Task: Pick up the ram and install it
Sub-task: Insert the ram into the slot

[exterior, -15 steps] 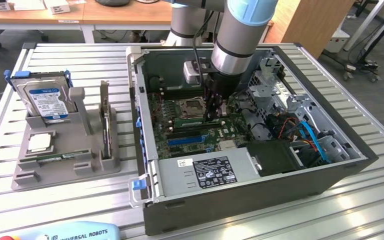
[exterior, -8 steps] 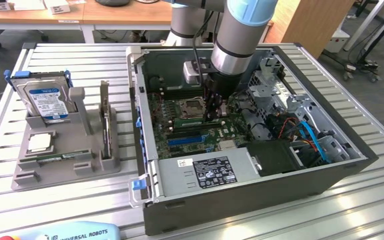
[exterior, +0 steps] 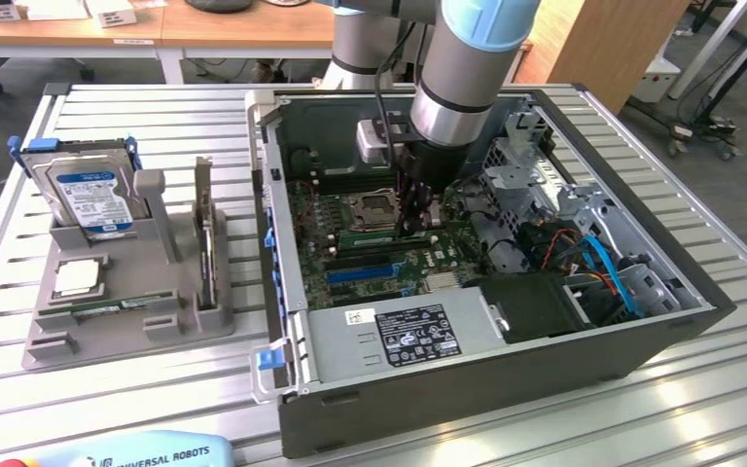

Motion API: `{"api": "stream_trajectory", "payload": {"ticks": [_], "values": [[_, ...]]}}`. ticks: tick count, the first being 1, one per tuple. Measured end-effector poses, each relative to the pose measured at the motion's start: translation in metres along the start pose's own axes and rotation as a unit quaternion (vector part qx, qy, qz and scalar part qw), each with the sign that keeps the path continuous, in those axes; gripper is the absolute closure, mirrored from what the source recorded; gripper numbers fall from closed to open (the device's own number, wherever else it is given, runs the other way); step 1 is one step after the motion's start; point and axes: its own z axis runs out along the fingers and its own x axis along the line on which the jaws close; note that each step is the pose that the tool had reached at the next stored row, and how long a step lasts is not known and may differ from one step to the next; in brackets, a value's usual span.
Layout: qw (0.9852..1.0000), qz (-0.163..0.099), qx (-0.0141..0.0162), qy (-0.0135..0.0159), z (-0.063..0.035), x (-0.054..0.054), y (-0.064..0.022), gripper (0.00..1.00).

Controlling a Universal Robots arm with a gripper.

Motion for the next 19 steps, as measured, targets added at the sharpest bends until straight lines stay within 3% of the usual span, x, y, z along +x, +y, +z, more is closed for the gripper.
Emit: {"api": "stream_trajectory", "payload": {"ticks": [19], "values": [[1.0000, -0.005, -0.0002, 0.0001, 0.0014, 0.0001, -0.0001, 0.88]]}}
